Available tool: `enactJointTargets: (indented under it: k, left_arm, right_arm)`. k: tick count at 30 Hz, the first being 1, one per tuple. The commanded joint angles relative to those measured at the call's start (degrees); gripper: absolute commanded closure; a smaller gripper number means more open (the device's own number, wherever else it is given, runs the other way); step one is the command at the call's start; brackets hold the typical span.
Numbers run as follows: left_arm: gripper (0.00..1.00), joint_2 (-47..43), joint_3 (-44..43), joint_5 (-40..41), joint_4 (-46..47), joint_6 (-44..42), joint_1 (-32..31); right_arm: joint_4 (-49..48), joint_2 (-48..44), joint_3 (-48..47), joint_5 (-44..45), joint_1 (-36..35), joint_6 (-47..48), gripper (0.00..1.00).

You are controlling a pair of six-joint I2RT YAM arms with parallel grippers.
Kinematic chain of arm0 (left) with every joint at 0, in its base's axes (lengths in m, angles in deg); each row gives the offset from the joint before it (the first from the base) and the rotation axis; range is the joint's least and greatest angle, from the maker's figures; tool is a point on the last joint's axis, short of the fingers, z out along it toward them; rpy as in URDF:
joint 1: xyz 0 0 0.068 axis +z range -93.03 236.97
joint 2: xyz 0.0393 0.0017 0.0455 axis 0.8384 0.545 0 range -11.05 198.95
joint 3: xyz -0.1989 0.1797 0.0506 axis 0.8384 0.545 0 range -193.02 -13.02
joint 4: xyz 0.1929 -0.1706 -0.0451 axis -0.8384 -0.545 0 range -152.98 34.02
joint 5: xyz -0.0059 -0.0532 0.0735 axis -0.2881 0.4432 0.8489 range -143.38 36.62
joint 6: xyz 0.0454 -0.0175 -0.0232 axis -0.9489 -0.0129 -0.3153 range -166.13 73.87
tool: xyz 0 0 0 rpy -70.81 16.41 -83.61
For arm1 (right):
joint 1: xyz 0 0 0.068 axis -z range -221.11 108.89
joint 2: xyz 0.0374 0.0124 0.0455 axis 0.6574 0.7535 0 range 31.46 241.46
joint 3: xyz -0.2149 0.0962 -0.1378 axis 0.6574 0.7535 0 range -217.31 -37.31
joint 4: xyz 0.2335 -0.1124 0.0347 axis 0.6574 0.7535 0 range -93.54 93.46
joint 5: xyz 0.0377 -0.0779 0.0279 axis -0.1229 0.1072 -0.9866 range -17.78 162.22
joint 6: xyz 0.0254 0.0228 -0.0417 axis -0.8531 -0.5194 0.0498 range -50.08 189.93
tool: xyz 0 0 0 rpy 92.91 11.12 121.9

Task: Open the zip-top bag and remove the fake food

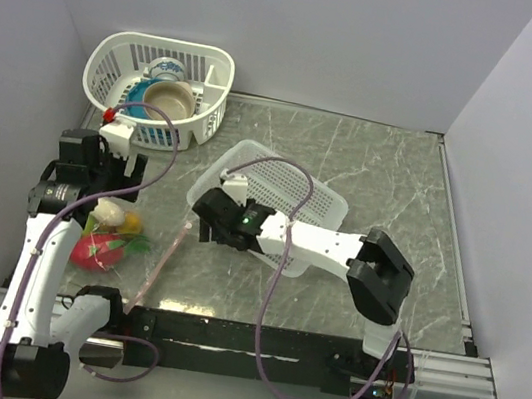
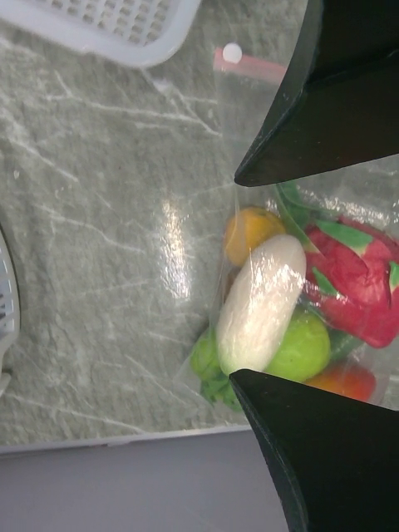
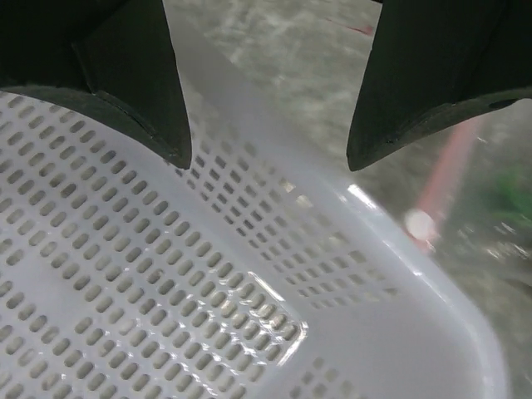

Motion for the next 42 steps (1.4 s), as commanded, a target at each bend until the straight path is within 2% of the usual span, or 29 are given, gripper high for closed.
enactJointTargets:
  k: [1,4,5,8,13,15,17,19,20,22,27,29,30,31,33,34,38,39,41,42]
  left_arm:
    - [0.01,1.63,-1.28,-1.16,1.94,-1.57,2.15]
    - [0.01,3.31,-1.98,-2.39,2.47,-1.04,3.21]
    - [0.01,3.66,-2.07,-2.39,2.82,-1.04,3.39]
    - [0.01,4.63,-2.16,-1.78,4.13,-1.22,3.74]
    - [0.01,6.3,-1.63,-0.37,5.9,-1.92,4.79]
    - [0.01,6.65,-1.46,-1.51,6.42,-2.18,5.84]
    - [0.01,7.88,-1.45,-3.26,6.25,-2.45,7.69]
    - [0.01,9.81,-2.07,-5.46,4.85,-2.27,8.14]
    - [0.01,10.34,-2.33,-5.9,4.32,-2.1,8.22]
    - [0.01,11.05,-2.95,-6.43,3.79,-1.66,8.22]
    - [0.01,9.39,-3.65,-6.26,3.44,-2.01,8.22]
    - [0.01,8.77,-3.74,-6.0,3.35,-2.53,8.31]
    - [0.01,8.07,-3.57,-5.82,3.44,-2.62,8.23]
    - [0.01,7.71,-3.3,-5.56,3.52,-2.97,8.31]
    - [0.01,7.01,-2.43,-5.03,4.23,-3.15,8.22]
    - [0.01,6.83,-2.25,-4.85,4.49,-3.32,8.22]
    - [0.01,6.83,-1.19,-5.38,4.93,-3.24,8.31]
    - [0.01,6.92,-1.19,-5.64,4.93,-3.15,8.31]
    - [0.01,6.92,-1.36,-5.91,4.93,-2.8,8.31]
    - [0.01,6.92,-1.37,-6.34,4.76,-2.71,8.31]
  right_arm:
    - [-2.44,-5.87,6.23,-2.22,-1.51,1.29,0.18]
    - [-2.97,-9.03,12.47,-2.94,-1.78,1.2,0.29]
    - [-2.36,-10.87,15.27,-2.5,-1.95,0.94,0.41]
    - [-0.52,-14.47,19.5,-0.75,-2.74,1.38,0.57]
    - [5.2,-18.17,22.5,3.91,-3.1,2.34,0.55]
    - [6.78,-20.11,23.12,5.76,-3.19,2.78,0.35]
    - [6.35,-21.16,23.3,6.38,-3.1,3.48,0.3]
    - [5.82,-20.91,22.34,7.78,-3.01,4.54,0.33]
    - [5.21,-19.95,21.55,8.22,-2.84,5.59,0.42]
    - [5.03,-17.58,18.66,9.19,-2.4,6.91,0.48]
    - [5.38,-11.33,11.88,7.79,-0.73,11.66,0.45]
    - [5.38,-9.48,10.47,8.49,-0.73,13.06,0.48]
    - [5.12,-9.13,10.29,8.49,-0.64,13.68,0.52]
    - [5.03,-8.87,10.03,8.58,-0.29,14.12,0.65]
    - [4.24,-8.69,9.76,7.62,0.24,16.4,0.85]
    - [3.98,-8.34,9.24,6.48,0.76,17.62,1.0]
    - [1.34,-8.51,8.36,-1.86,0.33,32.61,1.0]
    - [0.38,-9.03,8.7,-1.62,0.07,34.93,1.0]
    - [-5.23,-13.15,11.94,-1.97,-1.33,43.33,1.0]
    - [-7.43,-15.17,13.7,-5.97,-1.51,46.61,1.0]
